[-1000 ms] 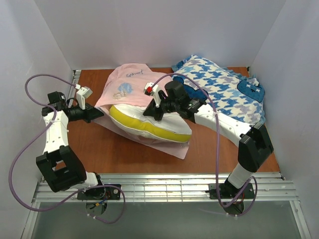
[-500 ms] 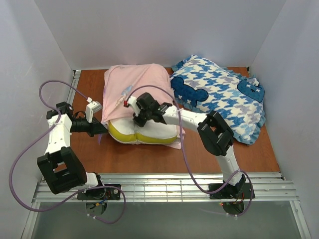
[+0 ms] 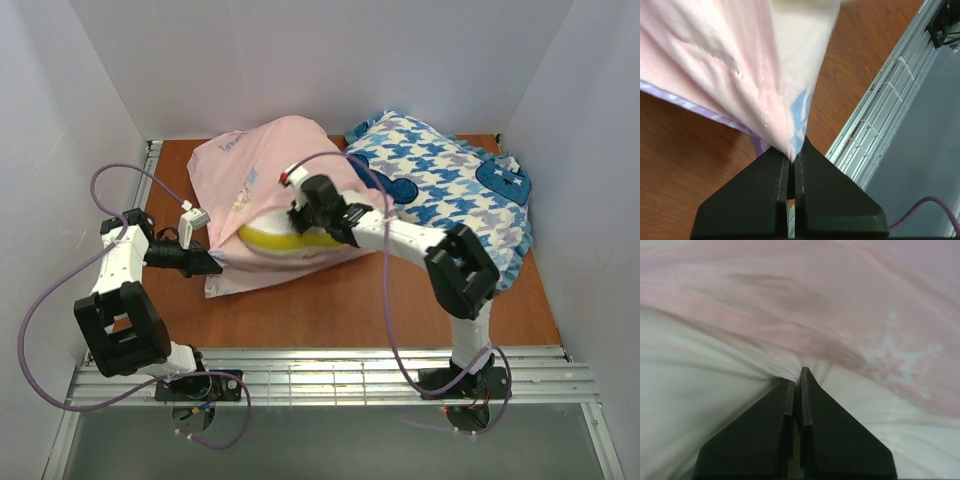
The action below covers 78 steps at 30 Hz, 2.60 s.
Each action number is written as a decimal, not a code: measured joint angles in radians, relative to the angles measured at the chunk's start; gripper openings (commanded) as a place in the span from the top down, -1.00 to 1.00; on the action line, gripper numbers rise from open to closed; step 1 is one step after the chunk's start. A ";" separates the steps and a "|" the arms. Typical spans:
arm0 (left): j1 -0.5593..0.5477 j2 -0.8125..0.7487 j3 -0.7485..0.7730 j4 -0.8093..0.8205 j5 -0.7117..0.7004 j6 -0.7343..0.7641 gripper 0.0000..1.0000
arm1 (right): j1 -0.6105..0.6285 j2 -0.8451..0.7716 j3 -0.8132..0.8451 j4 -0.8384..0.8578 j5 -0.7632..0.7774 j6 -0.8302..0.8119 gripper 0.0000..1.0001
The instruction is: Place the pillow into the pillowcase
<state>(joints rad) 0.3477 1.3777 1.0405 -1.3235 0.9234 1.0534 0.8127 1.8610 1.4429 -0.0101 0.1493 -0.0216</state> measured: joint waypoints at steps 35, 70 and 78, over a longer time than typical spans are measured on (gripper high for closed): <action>-0.893 0.013 -0.096 0.893 -0.534 -0.295 -0.91 | -0.365 -0.342 -0.546 -0.327 -0.332 -0.069 -0.87; -1.032 0.264 -0.030 1.077 -0.608 -0.306 -0.89 | -0.427 -0.272 -0.522 -0.175 -0.792 -0.069 0.97; -1.023 0.355 0.038 1.103 -0.727 -0.419 1.00 | -0.466 -0.319 -0.554 -0.233 -0.916 -0.112 0.97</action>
<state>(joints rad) -0.6758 1.7325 1.0786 -0.2203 0.1959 0.6342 0.3470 1.5421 0.8894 -0.2436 -0.7670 -0.1333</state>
